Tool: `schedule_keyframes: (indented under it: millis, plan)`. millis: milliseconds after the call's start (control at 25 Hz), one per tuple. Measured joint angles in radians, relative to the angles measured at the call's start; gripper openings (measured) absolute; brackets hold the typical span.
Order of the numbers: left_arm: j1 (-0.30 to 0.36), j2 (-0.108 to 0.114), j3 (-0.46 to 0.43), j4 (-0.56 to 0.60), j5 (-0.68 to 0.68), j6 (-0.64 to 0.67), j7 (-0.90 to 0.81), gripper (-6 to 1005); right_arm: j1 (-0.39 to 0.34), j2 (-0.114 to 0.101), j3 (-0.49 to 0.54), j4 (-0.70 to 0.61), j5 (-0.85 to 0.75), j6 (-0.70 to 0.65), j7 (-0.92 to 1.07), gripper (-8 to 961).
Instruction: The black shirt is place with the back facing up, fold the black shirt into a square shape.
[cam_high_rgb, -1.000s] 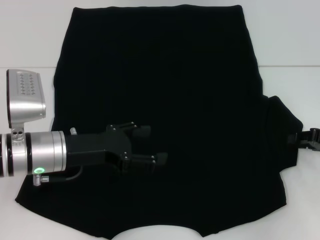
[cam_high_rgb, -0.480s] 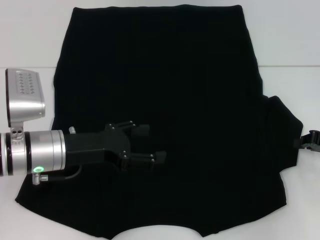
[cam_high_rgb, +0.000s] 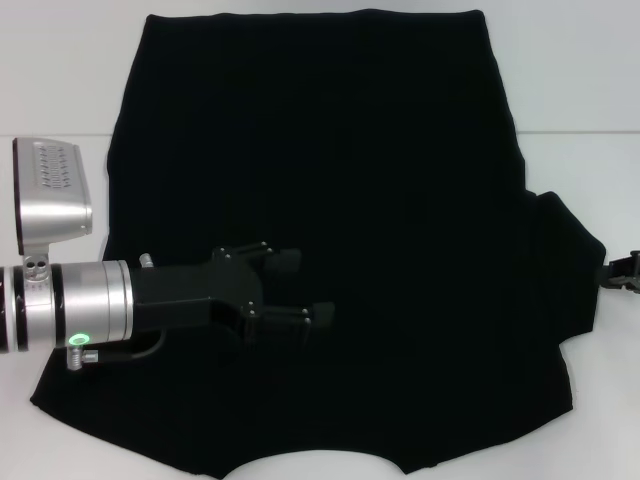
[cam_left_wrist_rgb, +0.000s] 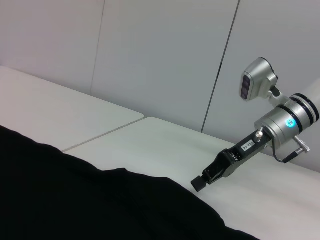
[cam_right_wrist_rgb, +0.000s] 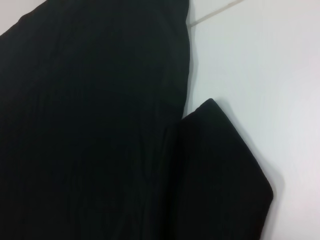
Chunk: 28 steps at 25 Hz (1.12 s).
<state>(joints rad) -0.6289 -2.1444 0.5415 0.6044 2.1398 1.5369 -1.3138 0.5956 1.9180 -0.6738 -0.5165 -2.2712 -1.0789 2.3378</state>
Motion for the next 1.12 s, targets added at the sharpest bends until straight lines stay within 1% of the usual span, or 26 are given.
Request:
schedule_keyframes:
  millis: [280,480,720,920,1120]
  plan:
    - [-0.002,0.000,0.000,0.000,0.000,0.002,-0.001,924,0.005,0.000,0.002,0.001,0.002,0.000,0.000,145]
    - [-0.002,0.002,0.001,0.000,-0.007,0.002,-0.010,923,0.010,0.004,0.000,0.013,0.000,0.036,0.000,328]
    - [-0.003,0.006,0.000,0.001,-0.020,0.006,-0.016,922,0.023,0.010,-0.007,0.027,-0.001,0.058,0.000,321]
    - [-0.003,0.006,0.000,0.000,-0.023,0.006,-0.017,922,0.038,0.012,-0.010,0.061,-0.002,0.088,-0.006,319]
    - [-0.002,0.006,0.000,0.000,-0.023,0.005,-0.018,921,0.042,0.017,-0.011,0.066,-0.003,0.101,-0.009,314]
